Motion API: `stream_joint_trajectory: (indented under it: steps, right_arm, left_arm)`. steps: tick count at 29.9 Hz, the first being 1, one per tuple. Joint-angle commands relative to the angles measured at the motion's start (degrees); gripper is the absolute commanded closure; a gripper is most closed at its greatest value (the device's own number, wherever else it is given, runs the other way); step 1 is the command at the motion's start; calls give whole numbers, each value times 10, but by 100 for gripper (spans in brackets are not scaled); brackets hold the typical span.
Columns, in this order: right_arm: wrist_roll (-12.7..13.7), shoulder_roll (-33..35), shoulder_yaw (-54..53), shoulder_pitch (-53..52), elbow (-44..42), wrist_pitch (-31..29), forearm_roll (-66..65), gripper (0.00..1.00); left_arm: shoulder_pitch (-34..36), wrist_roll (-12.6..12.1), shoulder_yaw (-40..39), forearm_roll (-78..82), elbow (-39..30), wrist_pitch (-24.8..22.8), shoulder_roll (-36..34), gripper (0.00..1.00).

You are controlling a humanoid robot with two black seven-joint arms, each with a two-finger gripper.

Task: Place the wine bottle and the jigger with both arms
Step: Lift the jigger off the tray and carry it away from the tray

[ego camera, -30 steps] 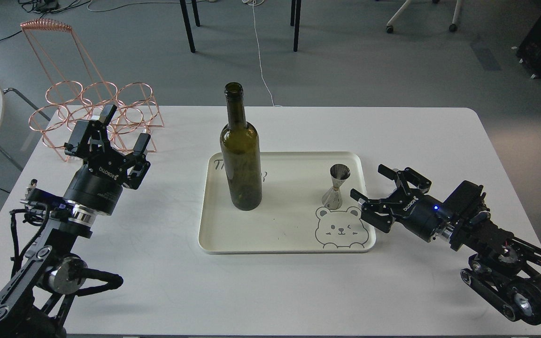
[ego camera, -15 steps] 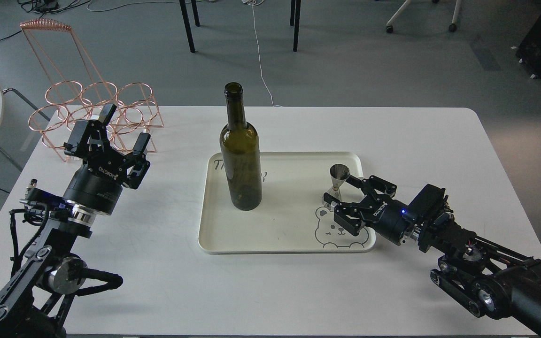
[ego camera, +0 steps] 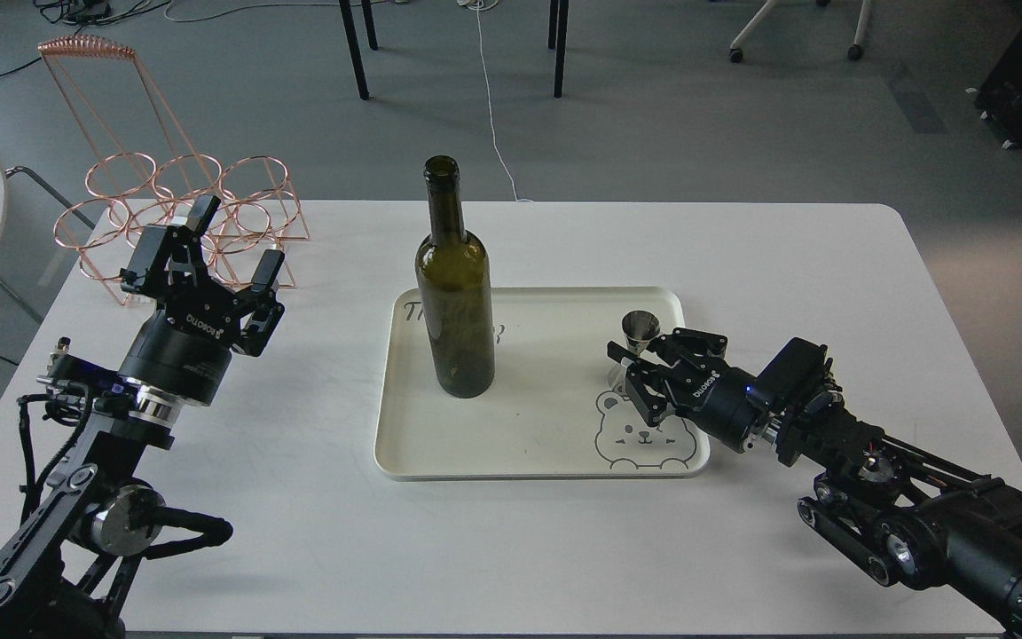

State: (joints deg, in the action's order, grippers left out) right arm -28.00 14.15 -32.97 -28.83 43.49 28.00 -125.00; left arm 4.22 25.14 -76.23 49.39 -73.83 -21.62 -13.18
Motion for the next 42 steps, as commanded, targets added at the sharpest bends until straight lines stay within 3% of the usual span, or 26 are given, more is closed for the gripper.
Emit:
stream_joint_trajectory:
  steps: [1,11,17,32,39,42]
  right_arm:
    - [0,4,-1,3,4,0,0,86]
    - [0,67,-128,42,90,0,0,85]
    - [0,119,-184,103,92,0,0,85]
    - [0,142,-195,128,-20,0,2,84]
    - [0,141,-194,126,-24,0,3,83]
    - [0,141,-194,126,-24,0,4,77]
  left_arm:
    - [0,0,0,0,0,0,0,2]
    - [1,0,0,0,-4,-1,1,2]
    - [1,0,0,0,-9,-1,2,2]
    - [1,-1,1,1,-11,-1,1,2]
    - [0,-1,1,1,-11,-1,1,2]
    - [0,0,1,1,-12,-1,2,2]
